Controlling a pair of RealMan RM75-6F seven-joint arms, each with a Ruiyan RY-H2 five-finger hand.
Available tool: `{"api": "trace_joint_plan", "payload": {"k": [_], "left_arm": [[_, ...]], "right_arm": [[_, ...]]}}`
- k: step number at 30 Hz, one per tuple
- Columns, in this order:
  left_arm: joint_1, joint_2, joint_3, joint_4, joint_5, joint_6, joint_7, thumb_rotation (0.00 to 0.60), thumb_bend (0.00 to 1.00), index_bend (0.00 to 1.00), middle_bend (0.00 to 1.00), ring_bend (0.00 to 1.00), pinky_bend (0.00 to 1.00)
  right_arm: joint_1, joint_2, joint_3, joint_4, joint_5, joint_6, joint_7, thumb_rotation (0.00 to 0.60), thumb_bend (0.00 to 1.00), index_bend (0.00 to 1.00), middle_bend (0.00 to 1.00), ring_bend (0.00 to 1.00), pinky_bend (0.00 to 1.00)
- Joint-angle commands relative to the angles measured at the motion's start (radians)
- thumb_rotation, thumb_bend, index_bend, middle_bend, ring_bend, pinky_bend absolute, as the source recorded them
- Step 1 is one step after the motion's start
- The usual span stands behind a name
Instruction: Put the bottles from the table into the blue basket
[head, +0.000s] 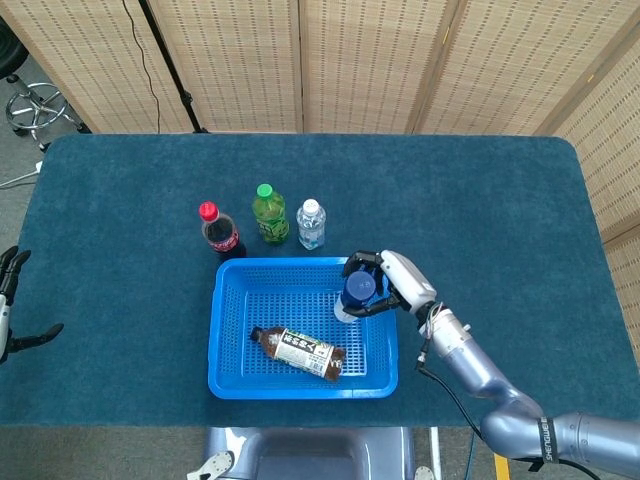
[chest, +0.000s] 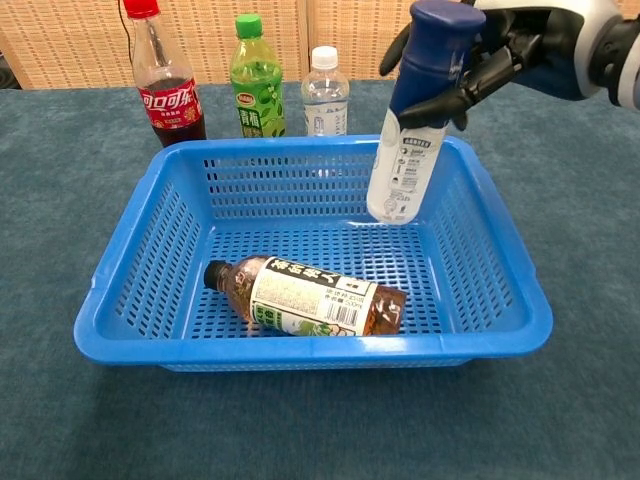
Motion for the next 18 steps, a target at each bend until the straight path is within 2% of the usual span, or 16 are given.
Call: {"api": "trace_joint_plan", "payload": {"k": [1, 4, 11, 15, 18], "left_arm": [[0.000, 0.000, -0.001, 0.000, -0.001, -0.002, -0.002, 0.600, 0.03, 0.00, 0.00, 0.00, 0.00], [-0.002, 0.000, -0.002, 0.002, -0.005, -0.005, -0.005, 0.600, 0.03, 0.00, 0.00, 0.00, 0.00], [-0.010, -0.006, -0.009, 0.017, 0.008, -0.004, -0.017, 0.600, 0.03, 0.00, 0.00, 0.00, 0.00], [-0.035, -0.029, -0.028, 0.070, 0.040, -0.007, -0.087, 0.600, 0.03, 0.00, 0.00, 0.00, 0.00], [-0.079, -0.055, -0.042, 0.135, 0.073, -0.052, -0.191, 0.600, 0.03, 0.00, 0.00, 0.00, 0.00]], "right_arm": [[0.008, 0.002, -0.029, 0.056, -0.093, -0.049, 0.052, 0.600, 0.00, 0.01, 0.02, 0.01, 0.15], [-0.001, 0.009, -0.025, 0.087, -0.137, -0.018, 0.057, 0.600, 0.00, 0.00, 0.00, 0.00, 0.04], [-0.039, 0.057, 0.002, 0.119, -0.154, 0.047, 0.101, 0.600, 0.00, 0.00, 0.00, 0.00, 0.01], [-0.086, 0.105, -0.017, 0.122, -0.193, 0.106, 0.094, 0.600, 0.00, 0.00, 0.00, 0.00, 0.01], [-0.140, 0.143, -0.058, 0.135, -0.238, 0.163, 0.070, 0.600, 0.00, 0.00, 0.00, 0.00, 0.01]]}}
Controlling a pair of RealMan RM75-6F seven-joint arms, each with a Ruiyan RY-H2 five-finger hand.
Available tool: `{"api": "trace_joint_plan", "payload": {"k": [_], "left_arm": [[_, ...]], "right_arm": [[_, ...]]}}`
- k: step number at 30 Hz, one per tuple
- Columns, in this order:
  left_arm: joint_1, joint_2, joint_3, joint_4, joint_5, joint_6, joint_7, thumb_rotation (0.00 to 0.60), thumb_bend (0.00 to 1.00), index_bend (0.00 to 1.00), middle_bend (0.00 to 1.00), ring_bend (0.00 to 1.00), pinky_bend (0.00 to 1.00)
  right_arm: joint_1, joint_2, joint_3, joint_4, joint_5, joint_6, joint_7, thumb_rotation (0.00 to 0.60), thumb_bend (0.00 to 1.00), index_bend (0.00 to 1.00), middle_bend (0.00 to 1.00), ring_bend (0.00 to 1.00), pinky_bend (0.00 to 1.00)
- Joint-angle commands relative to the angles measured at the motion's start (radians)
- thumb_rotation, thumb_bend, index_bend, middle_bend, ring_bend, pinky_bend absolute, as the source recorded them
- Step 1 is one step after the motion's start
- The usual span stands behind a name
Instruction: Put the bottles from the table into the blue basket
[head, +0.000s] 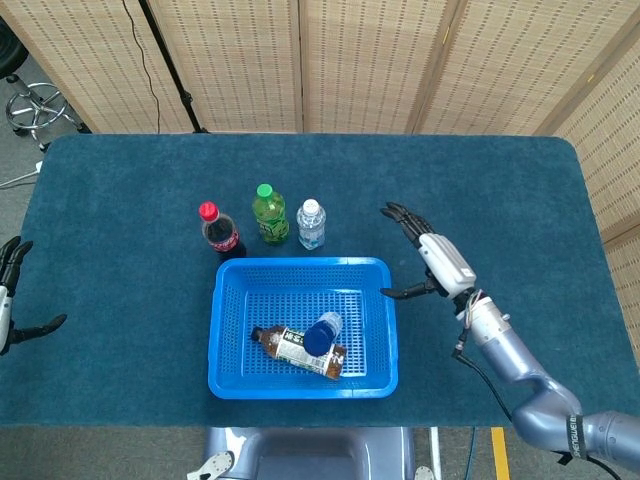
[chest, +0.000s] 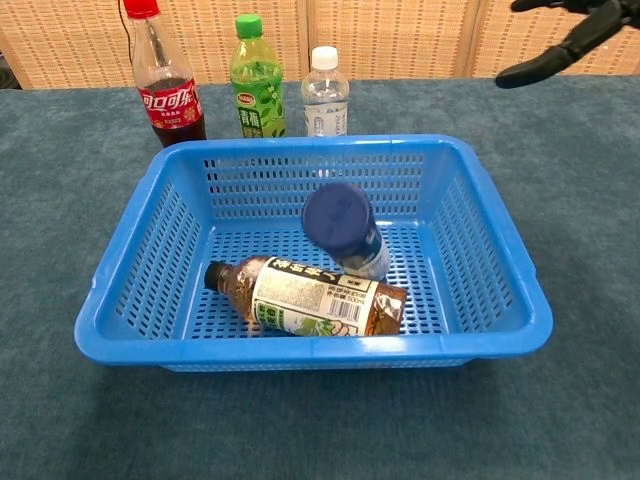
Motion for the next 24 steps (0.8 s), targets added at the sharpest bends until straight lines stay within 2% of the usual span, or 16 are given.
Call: {"api": "trace_joint_plan", "payload": {"k": [1, 5, 8, 13, 18, 24], "left_arm": [[-0.061, -0.040, -0.021, 0.093, 0.050, -0.056, -0.142, 0.600, 0.03, 0.00, 0.00, 0.00, 0.00], [-0.143, -0.096, -0.023, 0.200, 0.114, -0.140, -0.343, 0.600, 0.03, 0.00, 0.00, 0.00, 0.00], [-0.196, -0.143, -0.033, 0.260, 0.136, -0.176, -0.460, 0.600, 0.02, 0.00, 0.00, 0.00, 0.00], [-0.271, -0.214, -0.053, 0.327, 0.132, -0.236, -0.569, 0.600, 0.01, 0.00, 0.00, 0.00, 0.00], [-0.355, -0.252, -0.044, 0.369, 0.155, -0.326, -0.634, 0.600, 0.00, 0.00, 0.00, 0.00, 0.00], [-0.420, -0.310, -0.042, 0.426, 0.178, -0.355, -0.716, 0.600, 0.00, 0.00, 0.00, 0.00, 0.00]], "right_arm": [[-0.064, 0.044, -0.052, 0.021, -0.057, 0.066, -0.030, 0.600, 0.00, 0.00, 0.00, 0.00, 0.01], [-0.137, 0.053, -0.128, 0.090, -0.108, 0.131, -0.096, 0.600, 0.00, 0.00, 0.00, 0.00, 0.00], [-0.189, 0.035, -0.165, 0.154, -0.124, 0.187, -0.168, 0.600, 0.00, 0.00, 0.00, 0.00, 0.00], [-0.264, 0.020, -0.214, 0.195, -0.132, 0.248, -0.189, 0.600, 0.00, 0.00, 0.00, 0.00, 0.00], [-0.328, -0.006, -0.238, 0.208, -0.135, 0.310, -0.195, 0.600, 0.00, 0.00, 0.00, 0.00, 0.00], [-0.337, 0.023, -0.242, 0.195, -0.150, 0.317, -0.268, 0.600, 0.00, 0.00, 0.00, 0.00, 0.00]]}}
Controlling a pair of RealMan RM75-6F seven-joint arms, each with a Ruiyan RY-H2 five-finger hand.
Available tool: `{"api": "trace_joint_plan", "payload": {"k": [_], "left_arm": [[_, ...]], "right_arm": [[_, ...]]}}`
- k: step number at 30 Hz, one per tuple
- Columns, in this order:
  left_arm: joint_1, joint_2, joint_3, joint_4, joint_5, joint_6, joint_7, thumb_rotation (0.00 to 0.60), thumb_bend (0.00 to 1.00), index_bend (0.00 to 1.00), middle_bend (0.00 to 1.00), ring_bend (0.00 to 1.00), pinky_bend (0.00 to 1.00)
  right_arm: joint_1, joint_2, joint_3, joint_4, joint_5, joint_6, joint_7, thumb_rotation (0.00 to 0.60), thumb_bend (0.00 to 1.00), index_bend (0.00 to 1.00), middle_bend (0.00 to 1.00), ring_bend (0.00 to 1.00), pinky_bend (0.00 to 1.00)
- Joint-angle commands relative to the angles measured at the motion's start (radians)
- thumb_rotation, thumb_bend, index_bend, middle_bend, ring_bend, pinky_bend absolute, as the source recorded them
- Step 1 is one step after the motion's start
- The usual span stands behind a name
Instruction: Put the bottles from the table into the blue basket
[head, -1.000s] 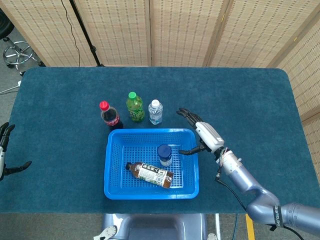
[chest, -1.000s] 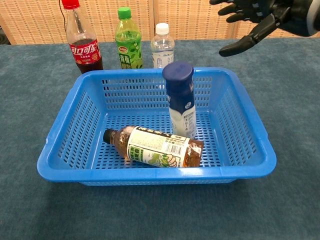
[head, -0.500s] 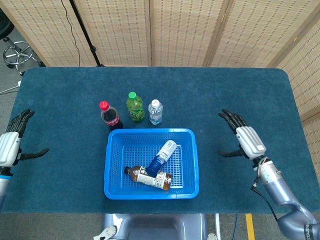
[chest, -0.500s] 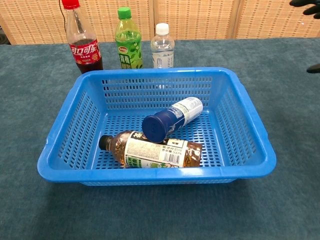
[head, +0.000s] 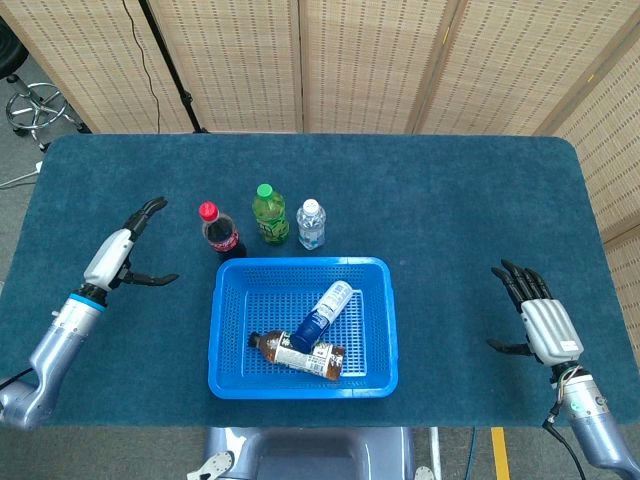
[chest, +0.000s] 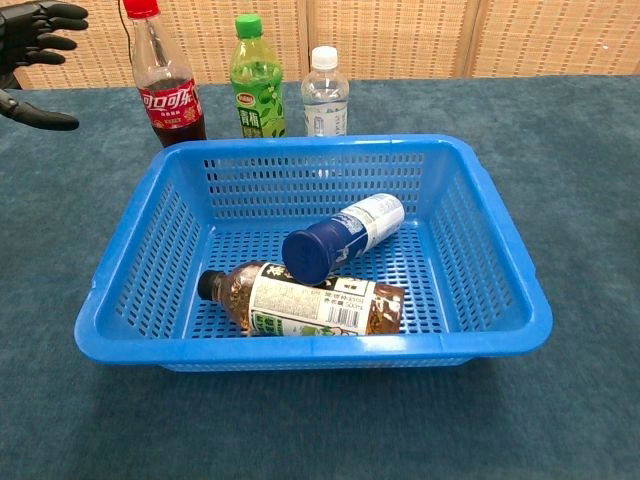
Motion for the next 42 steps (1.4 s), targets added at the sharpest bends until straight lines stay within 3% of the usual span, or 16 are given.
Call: {"api": "trace_joint_plan", "payload": {"k": [1, 14, 18, 23, 27, 30, 36, 40, 42], "left_arm": [[-0.041, -0.052, -0.005, 0.050, 0.004, -0.018, -0.057, 0.600, 0.00, 0.00, 0.00, 0.00, 0.00], [-0.154, -0.287, -0.061, 0.252, -0.077, -0.044, -0.177, 0.600, 0.00, 0.00, 0.00, 0.00, 0.01], [-0.179, -0.323, -0.085, 0.274, -0.120, -0.074, -0.163, 0.600, 0.05, 0.02, 0.01, 0.09, 0.20], [-0.202, -0.351, -0.092, 0.301, -0.138, -0.085, -0.141, 0.600, 0.27, 0.44, 0.36, 0.37, 0.36], [-0.203, -0.364, -0.102, 0.308, -0.150, -0.064, -0.121, 0.600, 0.40, 0.59, 0.49, 0.47, 0.42], [-0.187, -0.357, -0.116, 0.293, -0.160, -0.017, -0.101, 0.600, 0.46, 0.65, 0.54, 0.52, 0.46], [-0.156, -0.274, -0.139, 0.205, -0.145, 0.066, -0.107, 0.600, 0.47, 0.66, 0.56, 0.54, 0.49], [-0.122, -0.176, -0.144, 0.088, -0.100, 0.152, -0.100, 0.600, 0.47, 0.67, 0.57, 0.55, 0.53], [-0.098, -0.089, -0.144, -0.031, -0.054, 0.209, -0.098, 0.600, 0.47, 0.67, 0.57, 0.55, 0.54]], "right_arm": [[-0.011, 0.017, 0.001, -0.019, -0.006, 0.018, -0.043, 0.600, 0.00, 0.00, 0.00, 0.00, 0.00], [-0.004, 0.039, 0.009, -0.011, -0.036, -0.008, 0.057, 0.600, 0.00, 0.00, 0.00, 0.00, 0.00], [-0.004, 0.041, 0.014, -0.005, -0.039, -0.009, 0.081, 0.600, 0.00, 0.00, 0.00, 0.00, 0.00], [-0.005, 0.042, 0.020, 0.004, -0.037, -0.013, 0.111, 0.600, 0.00, 0.00, 0.00, 0.00, 0.02], [-0.009, 0.039, 0.025, 0.007, -0.037, -0.005, 0.114, 0.600, 0.00, 0.00, 0.00, 0.00, 0.03], [-0.012, 0.039, 0.027, 0.006, -0.035, -0.004, 0.116, 0.600, 0.00, 0.00, 0.00, 0.00, 0.03], [-0.014, 0.036, 0.028, 0.001, -0.038, -0.005, 0.113, 0.600, 0.00, 0.00, 0.00, 0.00, 0.03], [-0.014, 0.032, 0.032, -0.001, -0.038, -0.005, 0.104, 0.600, 0.00, 0.00, 0.00, 0.00, 0.04], [-0.014, 0.030, 0.033, -0.005, -0.036, -0.008, 0.098, 0.600, 0.00, 0.00, 0.00, 0.00, 0.04]]}}
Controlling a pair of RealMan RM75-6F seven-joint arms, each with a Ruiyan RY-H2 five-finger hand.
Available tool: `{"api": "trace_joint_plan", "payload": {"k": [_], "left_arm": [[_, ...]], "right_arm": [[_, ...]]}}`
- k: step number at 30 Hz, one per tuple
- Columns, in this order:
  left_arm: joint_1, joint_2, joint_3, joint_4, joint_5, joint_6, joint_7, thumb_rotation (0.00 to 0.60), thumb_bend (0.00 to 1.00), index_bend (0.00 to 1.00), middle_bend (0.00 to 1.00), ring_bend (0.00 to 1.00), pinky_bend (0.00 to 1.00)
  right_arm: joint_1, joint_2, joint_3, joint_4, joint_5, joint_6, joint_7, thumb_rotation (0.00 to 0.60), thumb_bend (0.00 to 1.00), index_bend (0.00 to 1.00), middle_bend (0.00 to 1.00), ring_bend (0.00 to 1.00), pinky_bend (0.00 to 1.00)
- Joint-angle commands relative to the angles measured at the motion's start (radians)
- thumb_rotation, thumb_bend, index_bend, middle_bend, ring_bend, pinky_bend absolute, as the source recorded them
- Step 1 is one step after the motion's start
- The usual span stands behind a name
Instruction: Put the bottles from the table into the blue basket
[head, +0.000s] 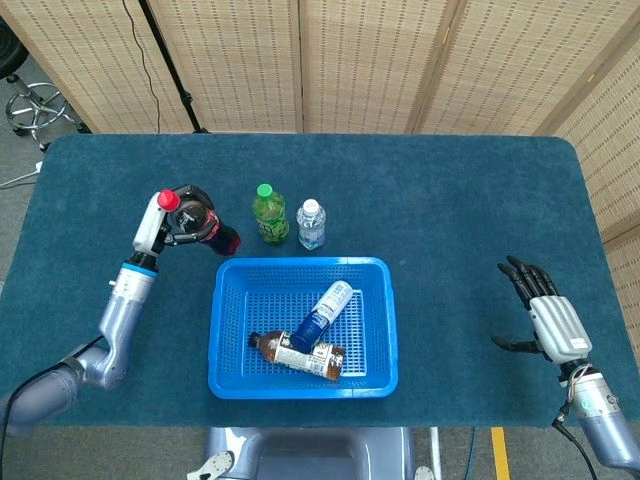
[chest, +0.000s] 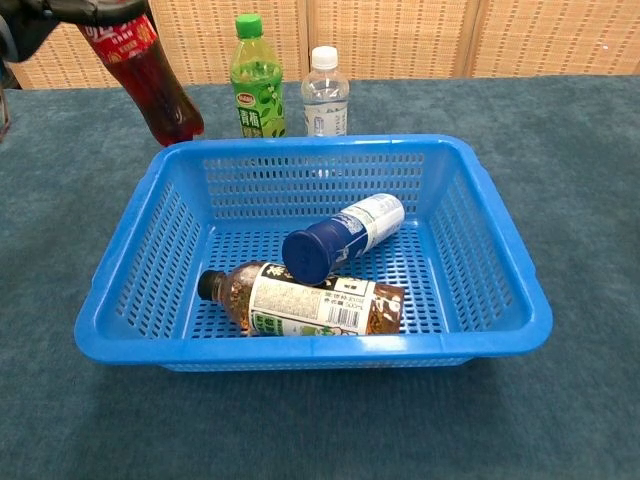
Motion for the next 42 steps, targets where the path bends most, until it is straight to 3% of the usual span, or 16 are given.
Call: {"api": "trace_joint_plan", "payload": {"k": [1, 8, 11, 15, 22, 24, 27, 29, 30, 34, 42], "left_arm": [[0.050, 0.153, -0.001, -0.198, 0.077, 0.102, 0.009, 0.600, 0.47, 0.67, 0.58, 0.55, 0.54], [0.085, 0.347, 0.056, -0.487, 0.202, 0.134, 0.024, 0.600, 0.48, 0.68, 0.58, 0.56, 0.55], [0.078, 0.377, 0.088, -0.534, 0.239, 0.110, 0.039, 0.600, 0.47, 0.67, 0.58, 0.56, 0.55], [0.053, 0.359, 0.122, -0.549, 0.265, 0.071, 0.080, 0.600, 0.47, 0.68, 0.58, 0.56, 0.55], [0.012, 0.248, 0.145, -0.493, 0.210, -0.007, 0.208, 0.600, 0.44, 0.66, 0.57, 0.55, 0.55], [-0.012, 0.225, 0.176, -0.473, 0.207, -0.073, 0.217, 0.600, 0.40, 0.56, 0.50, 0.47, 0.53], [-0.038, 0.224, 0.200, -0.454, 0.225, -0.116, 0.195, 0.600, 0.29, 0.19, 0.15, 0.13, 0.26], [-0.046, 0.224, 0.197, -0.440, 0.199, -0.137, 0.228, 0.600, 0.17, 0.01, 0.00, 0.00, 0.04], [-0.050, 0.227, 0.193, -0.439, 0.175, -0.156, 0.252, 0.600, 0.13, 0.00, 0.00, 0.00, 0.01], [-0.043, 0.198, 0.130, -0.419, 0.068, -0.131, 0.298, 0.600, 0.05, 0.00, 0.00, 0.00, 0.00], [-0.023, 0.175, 0.019, -0.295, -0.046, -0.058, 0.182, 0.600, 0.04, 0.00, 0.00, 0.00, 0.00]], "right_arm": [[0.000, -0.002, 0.002, -0.004, 0.001, -0.002, -0.006, 0.600, 0.00, 0.00, 0.00, 0.00, 0.04], [-0.004, -0.006, 0.005, -0.019, -0.004, 0.008, -0.024, 0.600, 0.00, 0.00, 0.00, 0.00, 0.04], [-0.005, -0.006, 0.005, -0.023, -0.006, 0.009, -0.029, 0.600, 0.00, 0.00, 0.00, 0.00, 0.04], [-0.007, -0.006, 0.006, -0.025, -0.006, 0.009, -0.031, 0.600, 0.00, 0.00, 0.00, 0.00, 0.04], [-0.011, 0.000, 0.013, -0.021, 0.004, 0.012, -0.016, 0.600, 0.00, 0.00, 0.00, 0.00, 0.04], [-0.011, 0.001, 0.015, -0.014, 0.009, 0.009, -0.011, 0.600, 0.00, 0.00, 0.00, 0.00, 0.04], [-0.011, 0.004, 0.018, -0.007, 0.014, 0.005, 0.002, 0.600, 0.00, 0.00, 0.00, 0.00, 0.04], [-0.012, 0.006, 0.021, -0.004, 0.016, 0.005, 0.009, 0.600, 0.00, 0.00, 0.00, 0.00, 0.04], [-0.012, 0.007, 0.021, -0.003, 0.017, 0.005, 0.012, 0.600, 0.00, 0.00, 0.00, 0.00, 0.04], [-0.014, 0.011, 0.025, -0.002, 0.020, 0.005, 0.025, 0.600, 0.00, 0.00, 0.00, 0.00, 0.04], [-0.008, 0.008, 0.029, 0.008, 0.030, -0.015, 0.027, 0.600, 0.00, 0.00, 0.00, 0.00, 0.04]]}}
